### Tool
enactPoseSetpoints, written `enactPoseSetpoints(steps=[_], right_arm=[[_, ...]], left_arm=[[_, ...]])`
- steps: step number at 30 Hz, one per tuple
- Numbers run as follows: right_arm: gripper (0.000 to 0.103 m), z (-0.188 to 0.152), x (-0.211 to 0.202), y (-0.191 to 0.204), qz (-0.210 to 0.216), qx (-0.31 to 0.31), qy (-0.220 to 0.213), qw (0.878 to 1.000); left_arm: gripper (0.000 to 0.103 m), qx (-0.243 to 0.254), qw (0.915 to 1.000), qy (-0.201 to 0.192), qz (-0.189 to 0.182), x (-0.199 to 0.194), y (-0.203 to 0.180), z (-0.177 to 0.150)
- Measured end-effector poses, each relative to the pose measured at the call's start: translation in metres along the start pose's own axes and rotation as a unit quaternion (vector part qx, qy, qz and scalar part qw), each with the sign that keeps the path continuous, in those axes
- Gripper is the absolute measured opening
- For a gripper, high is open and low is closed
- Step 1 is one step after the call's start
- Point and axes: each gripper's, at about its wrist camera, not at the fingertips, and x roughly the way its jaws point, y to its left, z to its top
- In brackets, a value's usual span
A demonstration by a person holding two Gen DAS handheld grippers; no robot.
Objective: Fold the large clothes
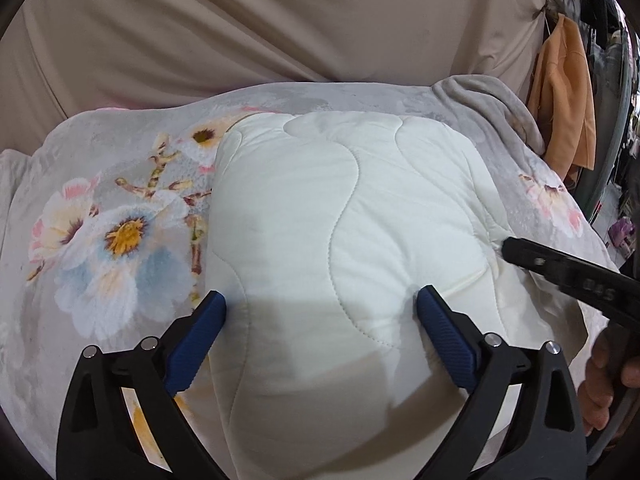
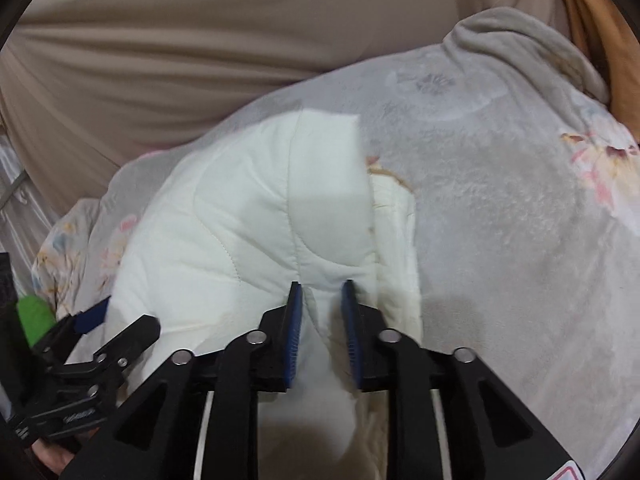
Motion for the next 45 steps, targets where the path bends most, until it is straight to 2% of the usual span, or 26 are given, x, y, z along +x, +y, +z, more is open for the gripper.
enactPoseSetpoints(steps=[1, 2, 3, 9, 11, 15, 19, 25, 31, 34, 36, 37, 41, 45], right_arm=[[0.04, -0.002, -0.008, -0.002, -0.002, 0.005, -0.008, 1.0], [0.055, -0.005, -0.013, -0.003, -0.002, 0.009, -0.01, 1.0], [0.066, -0.007, -0.016, -0.005, -0.001, 0.015, -0.007, 1.0], [0.079, -0.028, -0.005, -0.014, -0.006, 0.029, 0.041, 0.999], [0.081, -0.031, 0.001, -0.021, 0.013, 0.047, 0.051, 0.998], [0.086, -0.037, 0.012, -0.032, 0.047, 0.075, 0.068, 0.994], [0.086, -0.044, 0.022, -0.037, 0.086, 0.098, 0.081, 0.988], [0.089, -0.044, 0.026, -0.035, 0.099, 0.098, 0.083, 0.987], [0.087, -0.041, 0.029, -0.036, 0.112, 0.104, 0.083, 0.985], [0.075, -0.038, 0.026, -0.035, 0.119, 0.103, 0.076, 0.985], [0.063, -0.036, 0.022, -0.031, 0.112, 0.093, 0.069, 0.987], [0.061, -0.035, 0.02, -0.027, 0.107, 0.087, 0.066, 0.988], [0.062, -0.034, 0.024, -0.025, 0.098, 0.088, 0.067, 0.989], [0.071, -0.031, 0.029, -0.026, 0.106, 0.088, 0.076, 0.988]], left_arm=[[0.095, -0.003, 1.0, 0.0, -0.001, 0.0, 0.001, 0.0], [0.095, -0.005, 1.0, 0.001, -0.002, 0.0, 0.001, 0.0], [0.096, -0.006, 1.0, 0.001, -0.002, 0.0, 0.001, 0.0], [0.096, -0.011, 0.9997, 0.012, -0.017, -0.01, 0.006, -0.003], [0.097, -0.02, 0.9995, 0.014, -0.022, -0.017, 0.013, -0.008], [0.098, -0.072, 0.9947, 0.041, -0.061, -0.023, 0.042, -0.027], [0.098, -0.132, 0.9807, 0.077, -0.123, -0.011, 0.064, -0.047], [0.098, -0.122, 0.9754, 0.09, -0.16, 0.005, 0.052, -0.048], [0.098, -0.091, 0.984, 0.085, -0.127, 0.005, 0.032, -0.037], [0.096, -0.061, 0.9895, 0.074, -0.108, -0.001, 0.024, -0.032], [0.094, -0.037, 0.993, 0.064, -0.092, -0.004, 0.017, -0.027], [0.094, -0.028, 0.9939, 0.061, -0.087, -0.005, 0.015, -0.025], [0.094, -0.016, 0.9954, 0.06, -0.072, 0.002, 0.013, -0.019], [0.098, -0.025, 0.9948, 0.066, -0.074, 0.013, 0.019, -0.018]])
